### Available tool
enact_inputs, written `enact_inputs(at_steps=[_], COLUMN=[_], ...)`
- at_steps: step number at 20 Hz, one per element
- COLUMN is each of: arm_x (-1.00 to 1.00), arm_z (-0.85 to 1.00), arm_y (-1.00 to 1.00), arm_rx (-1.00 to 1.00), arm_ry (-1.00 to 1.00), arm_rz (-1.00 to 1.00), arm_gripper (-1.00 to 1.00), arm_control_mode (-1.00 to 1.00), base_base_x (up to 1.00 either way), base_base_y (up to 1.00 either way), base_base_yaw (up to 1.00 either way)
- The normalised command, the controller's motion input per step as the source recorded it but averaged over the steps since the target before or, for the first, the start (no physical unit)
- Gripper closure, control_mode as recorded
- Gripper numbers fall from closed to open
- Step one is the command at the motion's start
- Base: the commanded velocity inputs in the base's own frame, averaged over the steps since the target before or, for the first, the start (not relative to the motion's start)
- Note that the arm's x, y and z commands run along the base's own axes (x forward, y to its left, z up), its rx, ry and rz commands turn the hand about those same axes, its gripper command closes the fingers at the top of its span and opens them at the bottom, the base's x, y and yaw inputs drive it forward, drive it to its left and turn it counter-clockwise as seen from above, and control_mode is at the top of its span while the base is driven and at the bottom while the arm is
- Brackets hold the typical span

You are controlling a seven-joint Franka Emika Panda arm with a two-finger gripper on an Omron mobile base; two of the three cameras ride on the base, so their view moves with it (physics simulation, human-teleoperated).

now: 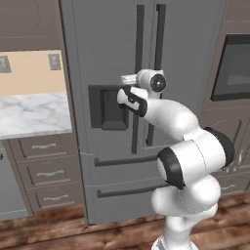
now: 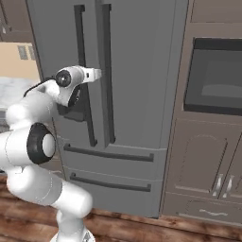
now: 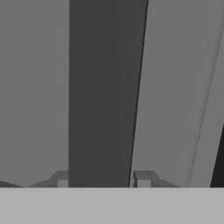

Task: Take the donuts from the fridge and place them on the empty tray on the dining counter.

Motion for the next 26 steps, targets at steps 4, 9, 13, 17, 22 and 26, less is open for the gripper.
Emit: enact_inputs(at_steps=[4, 9, 13, 17, 22, 26], arm_x=[-0.99, -1.0, -1.0, -1.0, -1.0, -1.0], arm_z=[0.02, -0.01, -0.1, -0.02, 0.09, 0.31], arm_y=[0.66, 0.87, 0.94, 0.77, 0.11, -0.6], arm_rx=[0.0, -0.05, -0.1, -0.09, -0.03, 0.01], arm_ry=[0.32, 0.22, 0.04, 0.0, -0.01, -0.06], arm_rz=[-0.02, -0.01, 0.0, 0.0, 0.06, 0.02], arm_gripper=[1.0, 1.0, 1.0, 1.0, -1.0, -1.0], arm_control_mode=[-1.0, -1.0, -1.0, -1.0, -1.0, -1.0], base_base_x=[0.0, 0.0, 0.0, 0.0, 0.0, 0.0], base_base_y=[0.0, 0.0, 0.0, 0.0, 0.0, 0.0], base_base_yaw=[0.0, 0.0, 0.0, 0.0, 0.0, 0.0])
